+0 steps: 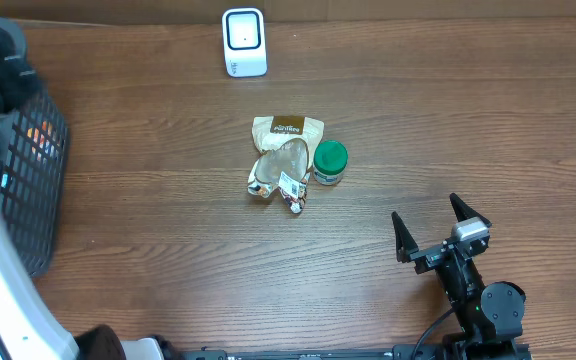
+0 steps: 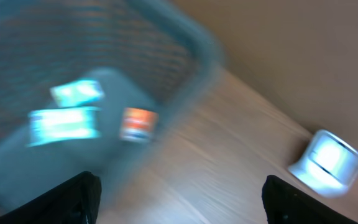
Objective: Scan the item barcode
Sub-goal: 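Reach into the basket and grasp the light green snack packet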
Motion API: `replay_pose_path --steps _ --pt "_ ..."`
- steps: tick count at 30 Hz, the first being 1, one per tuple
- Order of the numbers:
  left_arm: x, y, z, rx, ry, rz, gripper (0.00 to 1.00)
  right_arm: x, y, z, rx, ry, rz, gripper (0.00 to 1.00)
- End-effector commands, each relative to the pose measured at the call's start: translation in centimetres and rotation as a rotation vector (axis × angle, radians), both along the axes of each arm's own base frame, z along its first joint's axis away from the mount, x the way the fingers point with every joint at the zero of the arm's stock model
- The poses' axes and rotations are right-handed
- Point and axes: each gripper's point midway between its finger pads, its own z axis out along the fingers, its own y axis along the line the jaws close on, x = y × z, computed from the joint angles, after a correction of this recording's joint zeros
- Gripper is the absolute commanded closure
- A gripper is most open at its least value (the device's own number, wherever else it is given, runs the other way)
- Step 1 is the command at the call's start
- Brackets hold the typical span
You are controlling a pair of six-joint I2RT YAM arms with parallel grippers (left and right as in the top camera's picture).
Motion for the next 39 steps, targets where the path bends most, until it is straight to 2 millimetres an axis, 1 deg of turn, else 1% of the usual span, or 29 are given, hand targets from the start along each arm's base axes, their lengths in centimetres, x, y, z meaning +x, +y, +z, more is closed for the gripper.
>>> replay_pose_path --steps 1,4,5,6,7,8,10,11,15,18,20,23,26,27,30,32,34,35,36,37,39 --pt "-1.4 7.0 -1.9 0.052 0.077 0.154 0.11 0.1 -0.2 -0.2 0.002 -0.002 -0.009 0.00" --pt "-0.5 11.7 -3.8 0.062 0.091 0.217 0.06 0.1 -0.2 -0.2 0.002 -0.002 -0.009 0.00" --pt "-0.3 12.6 -4.4 0.063 0.098 0.225 0.05 0.1 -0.2 -0.2 0.002 -0.002 -0.008 0.00" --pt "0.3 14.5 -6.3 0.055 0.126 0.241 0.04 0.1 -0.2 -0.2 0.002 -0.002 -0.008 0.00" --pt "0.7 15.2 -7.4 0.048 0.147 0.240 0.04 0.1 -0.2 -0.2 0.002 -0.002 -0.009 0.00" --pt "1.1 16.0 -9.1 0.035 0.180 0.237 0.04 0.1 -0.2 -0.2 0.002 -0.002 -0.008 0.00" --pt "1.8 16.6 -11.7 0.017 0.239 0.218 0.04 0.1 -0.2 -0.2 0.002 -0.002 -0.008 0.00" --pt "2.5 17.2 -14.9 -0.003 0.311 0.188 0.05 0.1 -0.2 -0.2 0.002 -0.002 -0.008 0.00" --pt "3.3 18.5 -20.4 -0.047 0.409 0.193 0.06 0.1 -0.2 -0.2 0.002 -0.002 -0.009 0.00" --pt "3.6 19.5 -24.0 -0.069 0.464 0.200 0.07 0.1 -0.2 -0.2 0.002 -0.002 -0.009 0.00" --pt "3.7 19.9 -26.7 -0.087 0.507 0.190 0.08 0.1 -0.2 -0.2 0.002 -0.002 -0.009 0.00" --pt "3.6 20.1 -29.6 -0.116 0.552 0.184 0.11 0.1 -0.2 -0.2 0.002 -0.002 -0.009 0.00" --pt "3.5 20.1 -32.4 -0.145 0.597 0.179 0.12 0.1 -0.2 -0.2 0.002 -0.002 -0.009 0.00" --pt "3.4 20.2 -33.6 -0.154 0.620 0.180 0.14 0.1 -0.2 -0.2 0.002 -0.002 -0.009 0.00" --pt "2.5 20.7 -35.7 -0.148 0.678 0.203 0.14 0.1 -0.2 -0.2 0.002 -0.002 -0.008 0.00" --pt "2.2 20.9 -36.6 -0.159 0.688 0.207 0.14 0.1 -0.2 -0.2 0.002 -0.002 -0.009 0.00" --pt "1.8 21.1 -37.4 -0.173 0.701 0.210 0.22 0.1 -0.2 -0.2 0.002 -0.002 -0.008 0.00" --pt "1.6 21.1 -37.8 -0.181 0.708 0.212 0.28 0.1 -0.2 -0.2 0.002 -0.002 -0.009 0.00" --pt "1.4 21.1 -38.1 -0.186 0.715 0.212 0.40 0.1 -0.2 -0.2 0.002 -0.002 -0.009 0.00" --pt "1.2 21.0 -38.4 -0.200 0.720 0.210 0.60 0.1 -0.2 -0.2 0.002 -0.002 -0.009 0.00" --pt "1.4 20.7 -38.5 -0.217 0.710 0.202 0.91 0.1 -0.2 -0.2 0.002 -0.002 -0.009 0.00"
